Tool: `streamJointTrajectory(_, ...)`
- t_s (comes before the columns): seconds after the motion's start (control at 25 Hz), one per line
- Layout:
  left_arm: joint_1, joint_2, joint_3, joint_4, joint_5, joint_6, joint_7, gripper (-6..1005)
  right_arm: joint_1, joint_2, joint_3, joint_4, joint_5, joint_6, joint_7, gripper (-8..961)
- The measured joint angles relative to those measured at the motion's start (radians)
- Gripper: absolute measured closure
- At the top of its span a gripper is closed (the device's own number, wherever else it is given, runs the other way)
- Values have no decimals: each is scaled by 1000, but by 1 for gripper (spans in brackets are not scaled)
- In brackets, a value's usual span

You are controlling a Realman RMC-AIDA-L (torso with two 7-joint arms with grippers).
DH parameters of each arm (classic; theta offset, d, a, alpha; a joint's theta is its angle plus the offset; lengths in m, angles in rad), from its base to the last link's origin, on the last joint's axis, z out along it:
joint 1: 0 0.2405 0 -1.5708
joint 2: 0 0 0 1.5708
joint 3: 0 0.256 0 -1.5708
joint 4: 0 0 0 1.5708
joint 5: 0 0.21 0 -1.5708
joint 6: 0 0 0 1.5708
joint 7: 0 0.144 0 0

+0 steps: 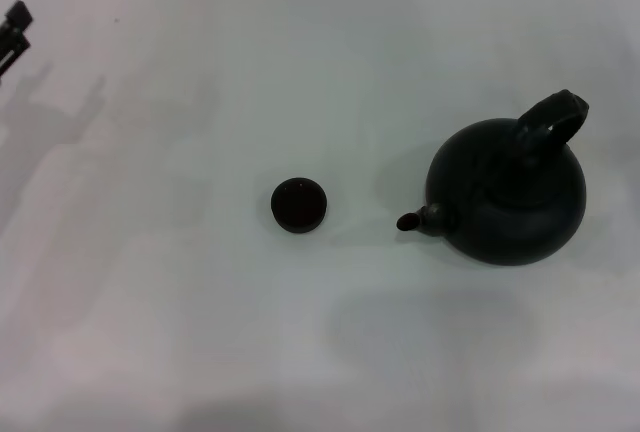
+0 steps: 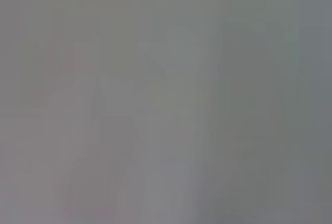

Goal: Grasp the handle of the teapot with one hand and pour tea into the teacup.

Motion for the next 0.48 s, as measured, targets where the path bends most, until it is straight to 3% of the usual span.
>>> streamJointTrajectory(0.48, 17, -1, -7, -25, -47, -54, -19, 236, 10, 6, 184, 103, 18, -163, -7, 71)
